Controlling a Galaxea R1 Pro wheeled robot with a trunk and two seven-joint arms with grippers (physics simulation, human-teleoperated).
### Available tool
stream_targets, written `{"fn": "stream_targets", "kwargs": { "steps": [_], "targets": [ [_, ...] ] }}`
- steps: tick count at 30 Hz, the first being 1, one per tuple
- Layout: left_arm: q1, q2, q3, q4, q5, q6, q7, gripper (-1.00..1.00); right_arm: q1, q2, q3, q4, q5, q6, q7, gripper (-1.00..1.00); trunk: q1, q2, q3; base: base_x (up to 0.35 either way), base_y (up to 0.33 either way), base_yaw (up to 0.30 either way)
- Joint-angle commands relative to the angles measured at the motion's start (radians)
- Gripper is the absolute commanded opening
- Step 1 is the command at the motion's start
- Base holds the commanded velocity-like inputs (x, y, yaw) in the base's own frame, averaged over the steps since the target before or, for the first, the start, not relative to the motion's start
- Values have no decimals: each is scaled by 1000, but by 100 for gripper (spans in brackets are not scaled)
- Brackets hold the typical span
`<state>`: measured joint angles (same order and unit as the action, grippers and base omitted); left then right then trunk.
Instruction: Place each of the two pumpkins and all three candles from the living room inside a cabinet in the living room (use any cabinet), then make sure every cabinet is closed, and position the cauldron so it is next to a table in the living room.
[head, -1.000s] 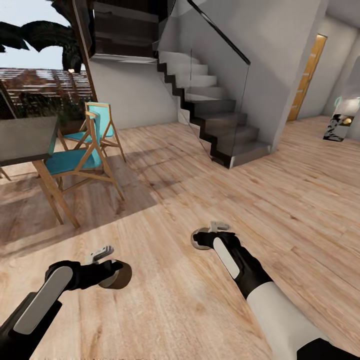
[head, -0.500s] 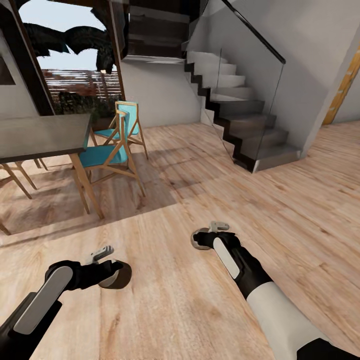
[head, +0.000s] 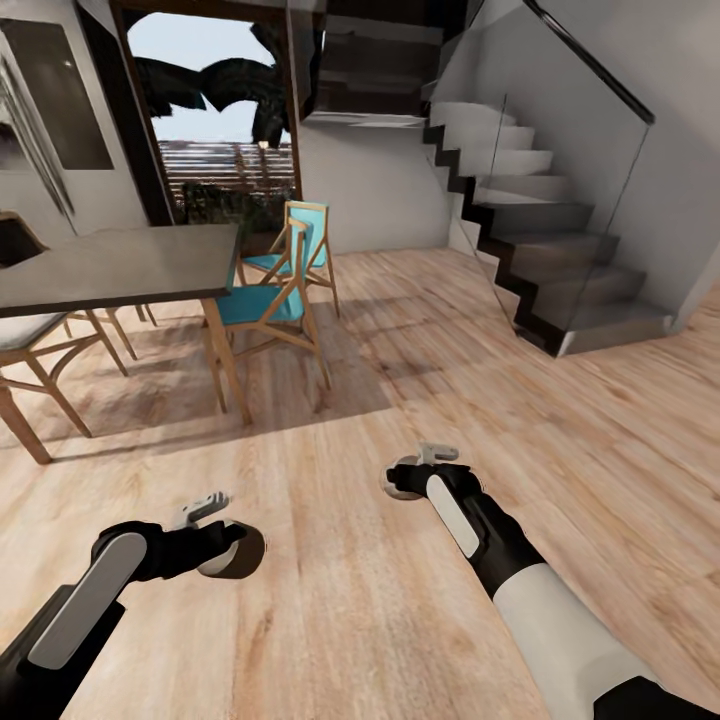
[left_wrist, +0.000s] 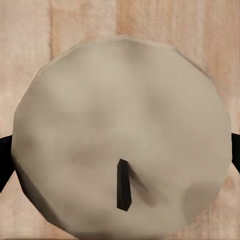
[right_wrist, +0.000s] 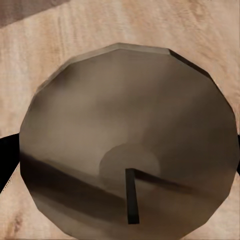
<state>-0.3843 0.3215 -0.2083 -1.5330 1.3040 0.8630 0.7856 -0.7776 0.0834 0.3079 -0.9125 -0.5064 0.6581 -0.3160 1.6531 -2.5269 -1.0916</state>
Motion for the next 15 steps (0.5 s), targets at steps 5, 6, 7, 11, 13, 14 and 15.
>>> {"fn": "stream_targets", "kwargs": {
  "steps": [5,6,7,11,13,14,15],
  "targets": [
    [-2,1,-3,0,10,-1,11,-100,0,-1,2,-2,-11,1,-9,-100,0,0,-1,0,0,292],
    [-2,1,-3,0,10,-1,11,-100,0,-1,2,-2,-11,0,-9,-100,0,0,-1,0,0,292],
    [-2,1,-3,-1,10,-1,11,-100,0,-1,2,-2,-11,0,-9,-100,0,0,-1,0,0,292],
    [-2,1,-3,0,11,-2,12,-100,0,-1,3,-1,-12,-16,-9,-100,0,0,-1,0,0,292],
    [-2,1,-3,0,11,-2,12,-100,0,-1,3,-1,-13,-27,-9,-100,0,0,-1,0,0,292],
    [-2,1,-3,1,11,-2,12,-100,0,-1,3,-1,-13,-28,-9,-100,0,0,-1,0,0,292],
    [-2,1,-3,1,11,-2,12,-100,0,-1,3,0,-14,-30,-9,-100,0,0,-1,0,0,292]
  ]
}}
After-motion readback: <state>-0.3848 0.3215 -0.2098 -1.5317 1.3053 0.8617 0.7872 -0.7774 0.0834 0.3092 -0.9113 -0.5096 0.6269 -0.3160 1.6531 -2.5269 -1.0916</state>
